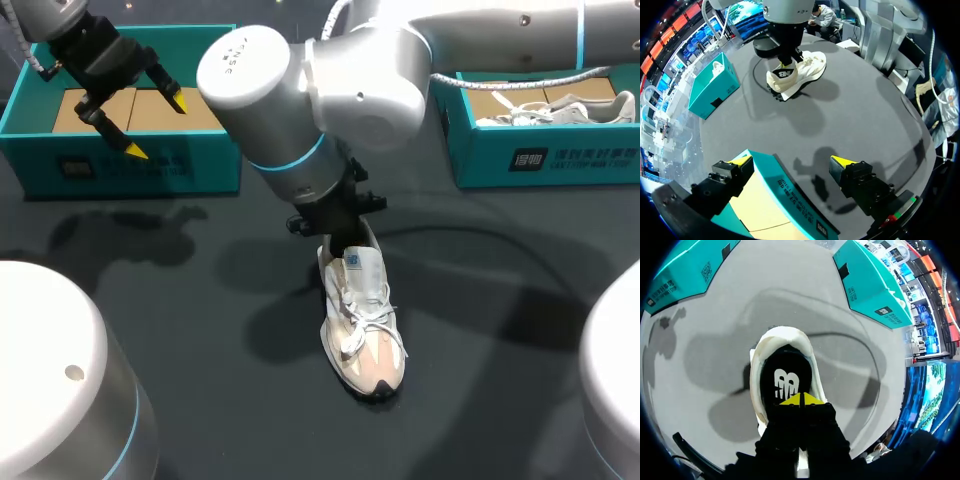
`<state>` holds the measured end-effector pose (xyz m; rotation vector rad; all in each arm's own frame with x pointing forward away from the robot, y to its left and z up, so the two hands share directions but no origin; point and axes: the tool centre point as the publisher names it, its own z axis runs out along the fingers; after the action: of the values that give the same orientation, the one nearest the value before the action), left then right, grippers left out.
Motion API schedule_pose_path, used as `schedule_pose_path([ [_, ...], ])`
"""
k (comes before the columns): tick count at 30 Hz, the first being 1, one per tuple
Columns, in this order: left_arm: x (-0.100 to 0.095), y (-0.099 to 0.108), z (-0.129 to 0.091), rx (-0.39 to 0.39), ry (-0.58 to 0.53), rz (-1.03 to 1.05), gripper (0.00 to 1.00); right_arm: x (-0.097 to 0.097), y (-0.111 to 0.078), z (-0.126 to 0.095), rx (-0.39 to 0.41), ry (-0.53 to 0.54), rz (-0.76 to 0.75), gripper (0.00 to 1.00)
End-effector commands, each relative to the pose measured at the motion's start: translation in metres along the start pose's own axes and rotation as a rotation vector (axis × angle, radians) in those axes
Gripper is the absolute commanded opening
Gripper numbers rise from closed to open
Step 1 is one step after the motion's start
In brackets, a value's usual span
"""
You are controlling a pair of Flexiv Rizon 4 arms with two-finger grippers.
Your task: Take the shoe out of the shoebox, open the shoe tongue, remove and reinsert the insole, then place the shoe into the shoebox
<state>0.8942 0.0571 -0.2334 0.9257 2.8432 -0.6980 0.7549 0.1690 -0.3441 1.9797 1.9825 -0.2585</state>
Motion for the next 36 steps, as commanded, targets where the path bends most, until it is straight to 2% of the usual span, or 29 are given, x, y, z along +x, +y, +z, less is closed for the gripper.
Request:
schedule_pose_path([
  [1, 0.0, 0.0, 0.0, -0.001, 0.002, 0.001, 1.0, 0.012, 0.002, 0.011, 0.001, -0.04, -0.012, 0.0],
  [11, 0.0, 0.0, 0.0, -0.001, 0.002, 0.001, 1.0, 0.017, 0.002, 0.026, 0.013, -0.023, -0.027, 0.0],
  [18, 0.0, 0.0, 0.0, -0.001, 0.002, 0.001, 1.0, 0.006, 0.001, 0.001, -0.022, -0.105, -0.02, 0.0],
  [21, 0.0, 0.0, 0.0, -0.001, 0.002, 0.001, 1.0, 0.0, 0.001, 0.0, -0.018, -0.123, -0.016, 0.0],
  [31, 0.0, 0.0, 0.0, -0.001, 0.002, 0.001, 1.0, -0.005, 0.0, 0.034, 0.021, -0.088, -0.01, 0.0],
  [36, 0.0, 0.0, 0.0, -0.001, 0.002, 0.001, 1.0, -0.003, -0.002, 0.055, 0.071, -0.058, -0.013, 0.0],
])
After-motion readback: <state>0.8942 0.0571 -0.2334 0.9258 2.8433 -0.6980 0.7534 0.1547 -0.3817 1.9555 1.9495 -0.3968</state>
